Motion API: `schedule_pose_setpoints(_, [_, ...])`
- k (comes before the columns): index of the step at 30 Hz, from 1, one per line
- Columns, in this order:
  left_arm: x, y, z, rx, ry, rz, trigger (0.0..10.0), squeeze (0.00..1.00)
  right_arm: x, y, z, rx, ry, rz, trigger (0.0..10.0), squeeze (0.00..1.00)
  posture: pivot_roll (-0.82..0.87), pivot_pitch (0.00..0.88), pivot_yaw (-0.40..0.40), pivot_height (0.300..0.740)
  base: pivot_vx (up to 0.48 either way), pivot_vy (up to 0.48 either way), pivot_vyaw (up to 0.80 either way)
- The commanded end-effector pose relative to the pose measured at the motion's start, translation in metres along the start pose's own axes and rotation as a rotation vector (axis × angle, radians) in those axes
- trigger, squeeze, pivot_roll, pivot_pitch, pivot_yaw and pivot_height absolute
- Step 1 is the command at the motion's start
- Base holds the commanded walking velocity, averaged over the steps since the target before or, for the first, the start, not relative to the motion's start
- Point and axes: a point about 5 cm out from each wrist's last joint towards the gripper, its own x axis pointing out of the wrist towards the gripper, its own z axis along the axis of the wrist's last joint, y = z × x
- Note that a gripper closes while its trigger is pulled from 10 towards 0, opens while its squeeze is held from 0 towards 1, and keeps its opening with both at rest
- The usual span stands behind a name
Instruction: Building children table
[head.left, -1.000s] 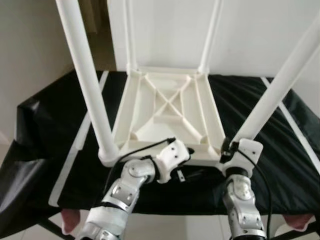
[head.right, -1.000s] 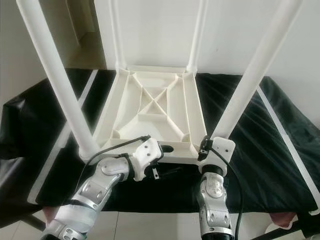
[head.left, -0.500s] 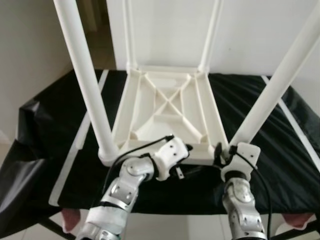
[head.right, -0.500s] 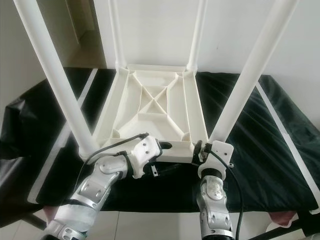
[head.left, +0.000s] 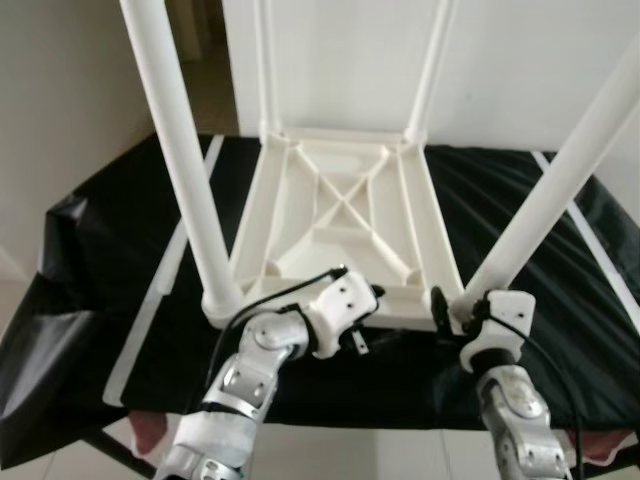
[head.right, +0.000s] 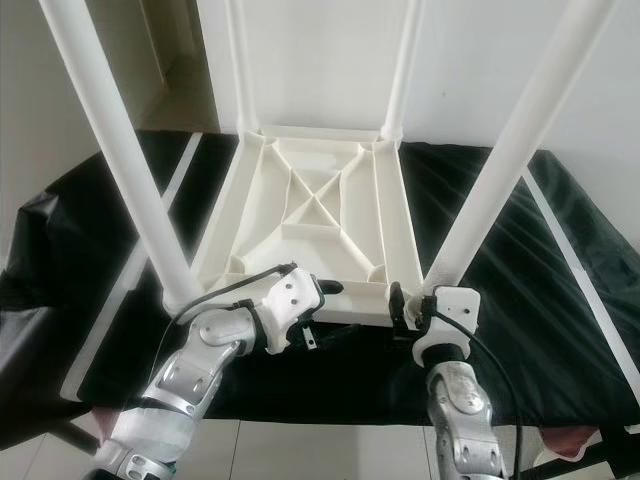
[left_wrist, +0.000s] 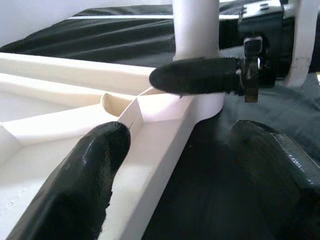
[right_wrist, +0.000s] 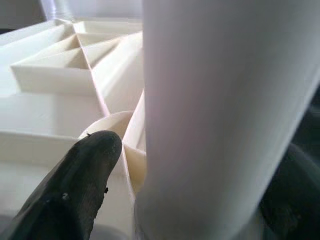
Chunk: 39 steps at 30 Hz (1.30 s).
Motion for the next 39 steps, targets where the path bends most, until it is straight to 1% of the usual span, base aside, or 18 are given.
schedule_pose_setpoints(1, [-0.001,0.004,-0.002,0.013,0.015,0.130,10.0,0.00,0.001,0.001,0.005,-0.018,-0.017,0.063,10.0,0.00,-0.01,0.000,-0.026,0.740,0.000,0.000,0.00])
schedule_pose_setpoints(5, [-0.003,0.005,-0.010,0.010,0.060,0.128,10.0,0.00,0.004,-0.006,0.009,-0.051,-0.003,0.148,10.0,0.00,-0.01,0.000,-0.026,0.740,0.000,0.000,0.00])
schedule_pose_setpoints(8, [-0.004,0.004,-0.010,0.005,0.059,0.122,10.0,0.00,0.005,-0.009,0.011,-0.052,0.001,0.176,10.0,0.00,-0.01,0.000,-0.025,0.740,0.000,0.000,0.00])
schedule_pose_setpoints(13, [-0.004,0.001,-0.007,-0.001,0.046,0.092,10.0,0.00,0.010,-0.010,0.016,-0.113,0.031,0.319,10.0,0.00,-0.01,0.000,-0.028,0.740,0.000,0.000,0.00])
schedule_pose_setpoints(14, [-0.004,0.001,-0.007,-0.002,0.048,0.091,10.0,0.00,0.012,-0.009,0.015,-0.135,0.038,0.358,9.5,0.00,-0.01,0.000,-0.030,0.740,0.000,0.000,0.00])
schedule_pose_setpoints(15, [-0.004,0.001,-0.007,-0.003,0.050,0.092,10.0,0.00,0.014,-0.008,0.015,-0.146,0.041,0.378,9.5,0.00,-0.01,0.000,-0.031,0.740,0.000,0.000,0.00])
schedule_pose_setpoints(16, [-0.003,0.001,-0.007,-0.004,0.050,0.092,10.0,0.00,0.015,-0.008,0.015,-0.154,0.044,0.390,4.2,0.00,0.00,0.000,-0.034,0.740,0.000,0.000,0.00])
schedule_pose_setpoints(17, [-0.003,0.001,-0.007,-0.004,0.050,0.092,10.0,0.00,0.015,-0.008,0.015,-0.154,0.044,0.390,4.2,0.00,0.00,0.000,-0.034,0.740,0.000,0.000,0.00])
schedule_pose_setpoints(18, [-0.003,0.001,-0.007,-0.006,0.051,0.093,10.0,0.00,0.016,-0.008,0.015,-0.158,0.045,0.401,0.2,0.00,0.00,0.000,-0.036,0.740,0.000,0.000,0.00])
schedule_pose_setpoints(22, [-0.003,0.001,-0.006,-0.007,0.050,0.098,10.0,0.00,0.017,-0.009,0.013,-0.151,0.050,0.406,0.0,0.00,0.00,0.000,-0.042,0.740,0.000,0.000,0.00])
schedule_pose_setpoints(27, [-0.004,0.001,-0.005,-0.012,0.050,0.110,10.0,0.00,0.014,-0.013,0.005,-0.119,0.086,0.403,0.0,0.00,0.01,0.000,-0.051,0.740,0.000,0.000,0.00])
schedule_pose_setpoints(28, [-0.004,0.001,-0.005,-0.012,0.049,0.109,10.0,0.00,0.013,-0.015,0.003,-0.067,0.082,0.366,0.0,0.00,0.01,0.000,-0.048,0.740,0.000,0.000,0.00])
schedule_pose_setpoints(33, [-0.004,0.001,-0.004,-0.015,0.046,0.107,10.0,0.00,0.014,-0.009,-0.001,-0.039,0.078,0.313,0.0,0.00,0.00,0.000,-0.043,0.740,0.000,0.000,0.00])
schedule_pose_setpoints(34, [-0.003,0.000,-0.003,-0.018,0.042,0.103,10.0,0.00,0.015,-0.008,-0.002,-0.030,0.076,0.291,3.9,0.00,0.00,0.000,-0.043,0.740,0.000,0.000,0.00])
schedule_pose_setpoints(35, [-0.003,0.000,-0.003,-0.018,0.042,0.103,10.0,0.00,0.015,-0.008,-0.002,-0.030,0.076,0.291,3.9,0.00,0.00,0.000,-0.043,0.740,0.000,0.000,0.00])
schedule_pose_setpoints(36, [-0.003,0.000,-0.003,-0.018,0.042,0.102,10.0,0.00,0.015,-0.007,-0.002,-0.033,0.072,0.275,10.0,0.00,0.00,0.000,-0.042,0.740,0.000,0.000,0.00])
schedule_pose_setpoints(38, [-0.002,0.000,-0.005,-0.017,0.047,0.097,10.0,0.00,0.018,-0.008,-0.004,0.033,0.072,0.114,10.0,0.00,0.00,0.000,-0.045,0.740,0.000,0.000,0.00])
schedule_pose_setpoints(39, [-0.002,0.000,-0.005,-0.017,0.047,0.097,10.0,0.00,0.018,-0.008,-0.004,0.033,0.072,0.114,10.0,0.00,0.00,0.000,-0.045,0.740,0.000,0.000,0.00])
